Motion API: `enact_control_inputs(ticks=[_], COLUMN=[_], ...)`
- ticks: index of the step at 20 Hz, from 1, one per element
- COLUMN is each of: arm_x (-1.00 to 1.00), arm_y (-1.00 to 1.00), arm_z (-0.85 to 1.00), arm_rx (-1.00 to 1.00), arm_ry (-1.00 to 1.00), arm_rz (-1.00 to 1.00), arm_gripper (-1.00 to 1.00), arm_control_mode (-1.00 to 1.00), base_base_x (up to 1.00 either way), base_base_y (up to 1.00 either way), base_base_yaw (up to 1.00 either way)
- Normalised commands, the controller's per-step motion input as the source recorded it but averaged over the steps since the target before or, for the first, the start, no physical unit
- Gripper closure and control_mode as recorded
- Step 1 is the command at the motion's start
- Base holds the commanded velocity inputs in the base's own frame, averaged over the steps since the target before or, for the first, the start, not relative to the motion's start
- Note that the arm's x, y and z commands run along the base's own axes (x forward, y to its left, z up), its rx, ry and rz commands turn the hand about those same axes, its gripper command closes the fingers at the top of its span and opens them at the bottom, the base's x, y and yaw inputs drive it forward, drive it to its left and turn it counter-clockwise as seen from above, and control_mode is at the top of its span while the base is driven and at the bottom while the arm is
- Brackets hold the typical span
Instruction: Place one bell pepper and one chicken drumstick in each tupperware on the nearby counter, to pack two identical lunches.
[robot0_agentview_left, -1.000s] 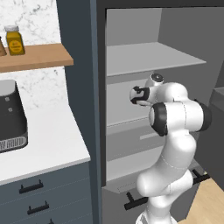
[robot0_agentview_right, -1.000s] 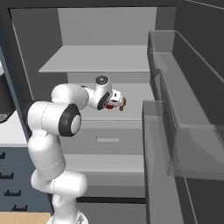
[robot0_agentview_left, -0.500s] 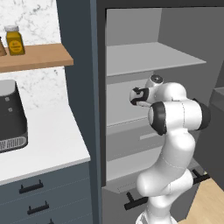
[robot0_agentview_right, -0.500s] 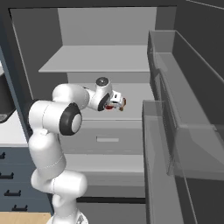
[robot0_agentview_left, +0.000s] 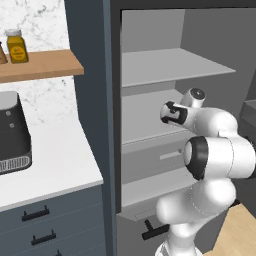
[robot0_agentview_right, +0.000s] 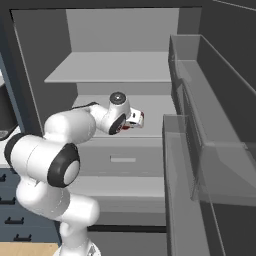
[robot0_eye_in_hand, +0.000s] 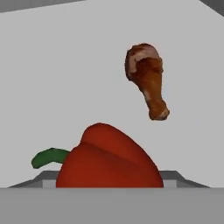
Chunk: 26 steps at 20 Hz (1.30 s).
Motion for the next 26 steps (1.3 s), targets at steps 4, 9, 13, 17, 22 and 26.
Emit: enact_control_inputs(ticks=[4, 9, 13, 17, 22, 26], arm_x=[-1.0, -1.0, -1.0, -0.5, 0.0, 0.0], arm_y=[-0.32, -0.12, 0.04, 0.09, 0.0, 0.0], arm_z=[0.93, 0.99, 0.63, 0.06, 0.0, 0.0], arm_rx=[0.0, 0.0, -0.16, -0.14, 0.0, 0.0], arm_ry=[0.0, 0.0, 0.11, 0.08, 0.0, 0.0], arm_rz=[0.0, 0.02, 0.15, 0.13, 0.0, 0.0], arm_gripper=[1.0, 1.0, 1.0, 1.0, 1.0, 1.0], arm_control_mode=[-1.0, -1.0, -1.0, 1.0, 1.0, 1.0], base_base_x=[0.0, 0.0, 0.0, -0.5, -1.0, -0.93], base_base_y=[0.0, 0.0, 0.0, 0.09, 0.56, 1.0], base_base_yaw=[0.0, 0.0, 0.0, 0.16, 0.39, 0.39])
